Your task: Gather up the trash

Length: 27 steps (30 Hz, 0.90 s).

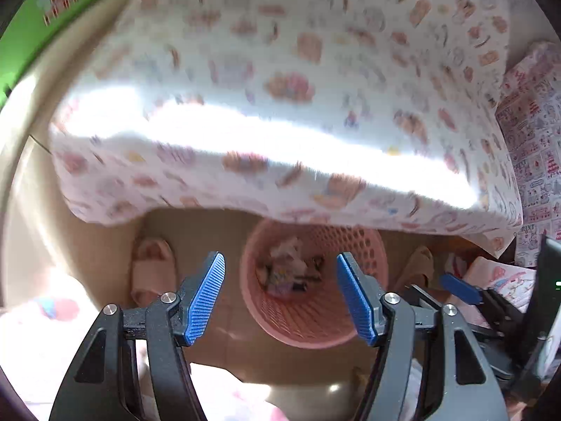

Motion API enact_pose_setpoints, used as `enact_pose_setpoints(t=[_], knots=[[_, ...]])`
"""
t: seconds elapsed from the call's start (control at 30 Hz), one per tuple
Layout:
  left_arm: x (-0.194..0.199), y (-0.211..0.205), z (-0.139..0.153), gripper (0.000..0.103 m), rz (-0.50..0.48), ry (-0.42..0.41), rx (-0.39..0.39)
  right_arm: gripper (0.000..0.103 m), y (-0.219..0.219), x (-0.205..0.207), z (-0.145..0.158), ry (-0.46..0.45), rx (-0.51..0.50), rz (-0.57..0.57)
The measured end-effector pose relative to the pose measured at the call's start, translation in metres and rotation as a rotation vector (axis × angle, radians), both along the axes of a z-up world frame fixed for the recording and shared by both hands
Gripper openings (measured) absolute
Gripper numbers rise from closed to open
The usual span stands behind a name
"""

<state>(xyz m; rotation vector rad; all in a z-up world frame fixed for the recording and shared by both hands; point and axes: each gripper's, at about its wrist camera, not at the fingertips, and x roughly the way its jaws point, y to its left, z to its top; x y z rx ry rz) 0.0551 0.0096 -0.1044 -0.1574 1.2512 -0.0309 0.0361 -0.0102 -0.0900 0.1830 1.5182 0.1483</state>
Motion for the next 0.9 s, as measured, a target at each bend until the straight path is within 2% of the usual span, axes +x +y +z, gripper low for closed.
enact_pose_setpoints(t=[0.1, 0.3, 0.4, 0.6, 0.73, 0.87, 0.9], knots=[[-0.008, 0.002, 0.027, 0.073, 0.014, -0.1, 0.069, 0.076, -0.003, 0.0, 0.036, -0.113, -0.024, 0.025], [-0.017, 0.011, 0.054, 0.082, 0.042, -0.238, 0.05, 0.079, -0.011, 0.004, 0.086, -0.308, -0.043, 0.02], [-0.021, 0.007, 0.068, 0.086, 0.036, -0.299, 0.06, 0.084, -0.015, 0.005, 0.102, -0.377, -0.059, 0.012], [-0.027, -0.005, 0.081, 0.091, 0.004, -0.399, 0.13, 0.086, -0.02, 0.005, 0.116, -0.438, -0.074, 0.004], [-0.031, -0.008, 0.088, 0.102, -0.022, -0.45, 0.125, 0.09, -0.019, 0.002, 0.114, -0.459, -0.104, 0.008], [-0.035, -0.014, 0.093, 0.102, -0.044, -0.489, 0.143, 0.094, -0.019, 0.002, 0.115, -0.476, -0.115, 0.005], [-0.035, -0.016, 0.093, 0.102, -0.053, -0.494, 0.152, 0.098, -0.02, 0.002, 0.116, -0.479, -0.113, 0.005]])
